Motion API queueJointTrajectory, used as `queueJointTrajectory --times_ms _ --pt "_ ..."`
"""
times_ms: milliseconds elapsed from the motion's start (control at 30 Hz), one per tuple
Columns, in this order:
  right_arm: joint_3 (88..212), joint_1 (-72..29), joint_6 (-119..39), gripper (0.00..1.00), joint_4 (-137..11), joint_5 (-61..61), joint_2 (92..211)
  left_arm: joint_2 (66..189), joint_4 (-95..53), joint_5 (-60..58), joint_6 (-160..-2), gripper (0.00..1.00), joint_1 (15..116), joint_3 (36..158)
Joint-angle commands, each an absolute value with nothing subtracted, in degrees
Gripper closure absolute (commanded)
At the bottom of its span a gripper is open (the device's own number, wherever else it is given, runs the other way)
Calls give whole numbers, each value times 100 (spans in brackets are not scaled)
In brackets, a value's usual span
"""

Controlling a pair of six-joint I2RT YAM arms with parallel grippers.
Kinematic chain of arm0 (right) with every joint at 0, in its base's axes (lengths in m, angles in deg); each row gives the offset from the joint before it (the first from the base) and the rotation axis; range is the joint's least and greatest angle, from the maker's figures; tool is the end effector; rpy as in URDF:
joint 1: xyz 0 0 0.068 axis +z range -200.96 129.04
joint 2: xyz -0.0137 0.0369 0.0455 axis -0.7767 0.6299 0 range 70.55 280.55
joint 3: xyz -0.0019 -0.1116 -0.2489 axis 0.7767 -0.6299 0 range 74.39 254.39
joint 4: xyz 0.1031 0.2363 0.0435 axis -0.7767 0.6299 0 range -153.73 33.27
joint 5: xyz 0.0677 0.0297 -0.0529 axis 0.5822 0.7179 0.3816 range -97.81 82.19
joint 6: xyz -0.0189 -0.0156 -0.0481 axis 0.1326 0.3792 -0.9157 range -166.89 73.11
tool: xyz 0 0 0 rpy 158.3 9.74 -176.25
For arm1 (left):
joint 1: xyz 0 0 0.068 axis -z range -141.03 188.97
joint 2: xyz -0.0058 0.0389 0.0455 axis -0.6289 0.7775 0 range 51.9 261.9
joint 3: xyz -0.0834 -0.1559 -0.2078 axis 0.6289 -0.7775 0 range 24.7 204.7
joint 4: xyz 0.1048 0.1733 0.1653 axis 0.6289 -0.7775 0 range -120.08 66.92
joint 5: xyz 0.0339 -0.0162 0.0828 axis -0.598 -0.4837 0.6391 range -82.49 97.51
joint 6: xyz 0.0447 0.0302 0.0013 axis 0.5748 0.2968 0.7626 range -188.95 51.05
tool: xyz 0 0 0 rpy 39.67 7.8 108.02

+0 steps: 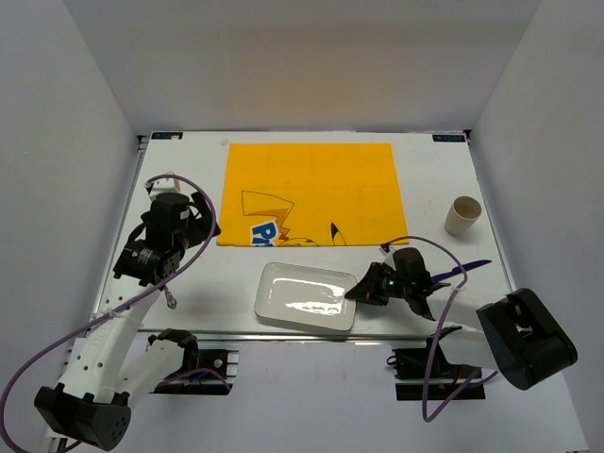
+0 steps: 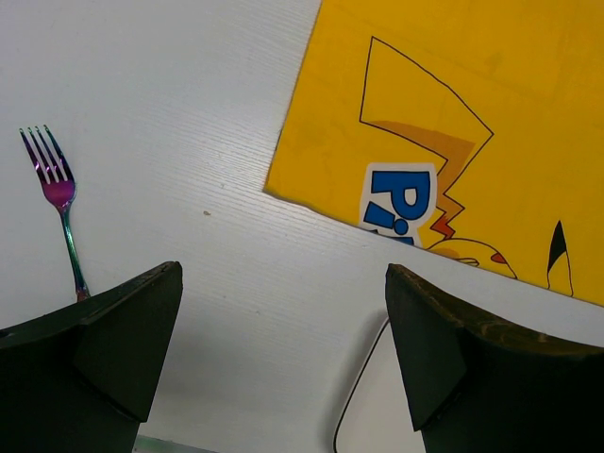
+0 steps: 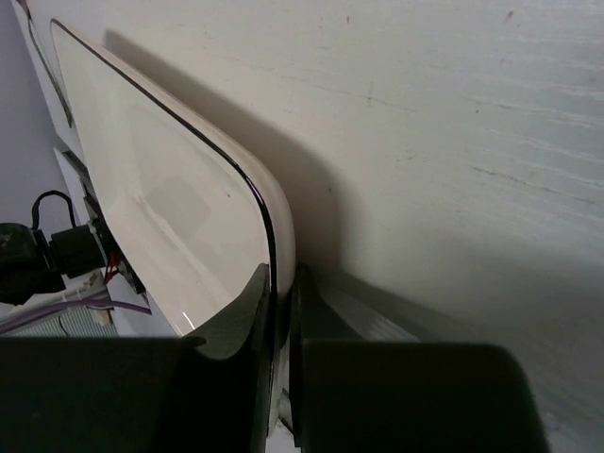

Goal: Set the dinner table for one person

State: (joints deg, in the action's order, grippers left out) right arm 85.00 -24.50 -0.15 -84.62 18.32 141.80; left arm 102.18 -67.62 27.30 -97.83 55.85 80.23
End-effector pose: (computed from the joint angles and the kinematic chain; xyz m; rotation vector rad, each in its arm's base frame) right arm 0.1623 0.0983 0.1116 0.1690 2.4607 1.1425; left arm 0.1689 -0.0386 0.3305 -0.4112 2.1711 -0.0518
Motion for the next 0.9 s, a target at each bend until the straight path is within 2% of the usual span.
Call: queueJointTrajectory --times_ms 0,267,467,700,867 --pt "8458 -2459 -356 100 -7508 819 13966 10173 -6650 2738 -9725 2 5558 7981" --pt "9957 -2520 -672 100 -6532 459 13348 10138 -6667 2896 -9777 2 5558 7955" --pt "11259 -2740 -892 100 -6452 1388 14050 10165 -6720 2992 -9839 2 5558 7972" --pt "12823 -3275 -1261 100 -5960 1846 14789 9928 -6694 3098 -9901 2 5558 7929" --pt "13888 -3706 -1218 100 -5890 2907 15631 9910 -6712 3098 -9901 2 5558 7937"
